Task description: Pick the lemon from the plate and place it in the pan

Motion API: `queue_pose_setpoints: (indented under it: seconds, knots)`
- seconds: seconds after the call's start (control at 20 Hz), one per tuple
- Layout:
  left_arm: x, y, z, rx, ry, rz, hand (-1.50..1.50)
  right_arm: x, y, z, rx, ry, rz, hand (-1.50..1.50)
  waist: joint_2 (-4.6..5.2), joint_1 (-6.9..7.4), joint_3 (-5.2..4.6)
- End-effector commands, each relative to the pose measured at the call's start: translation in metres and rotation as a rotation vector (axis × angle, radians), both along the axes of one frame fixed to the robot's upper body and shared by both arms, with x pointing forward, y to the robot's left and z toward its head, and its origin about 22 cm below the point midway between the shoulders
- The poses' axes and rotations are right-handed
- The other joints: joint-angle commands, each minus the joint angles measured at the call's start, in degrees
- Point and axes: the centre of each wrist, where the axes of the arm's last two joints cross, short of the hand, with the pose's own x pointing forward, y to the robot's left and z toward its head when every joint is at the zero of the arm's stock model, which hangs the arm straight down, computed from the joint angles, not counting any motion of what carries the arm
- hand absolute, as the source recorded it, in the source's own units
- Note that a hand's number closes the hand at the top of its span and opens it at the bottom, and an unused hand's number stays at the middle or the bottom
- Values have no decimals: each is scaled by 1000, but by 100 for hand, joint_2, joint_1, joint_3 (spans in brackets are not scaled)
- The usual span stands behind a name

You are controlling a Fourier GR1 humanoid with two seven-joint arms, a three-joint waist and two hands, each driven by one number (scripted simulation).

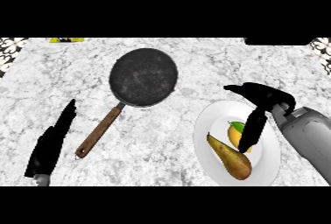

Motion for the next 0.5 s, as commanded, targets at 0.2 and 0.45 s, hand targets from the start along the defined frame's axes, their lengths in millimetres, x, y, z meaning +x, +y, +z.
queue_pose_setpoints:
  seconds: [0.2, 0.45]
  knots:
    - [-11, 23, 1, -6, 11, 8, 0, -9, 24, -20, -176, 102, -21, -150, -17, -15, -2]
    - [-5, 13, -19, 10, 9, -8, 0, 5, 30, -28, -218, 111, -27, -150, 10, -1, -4]
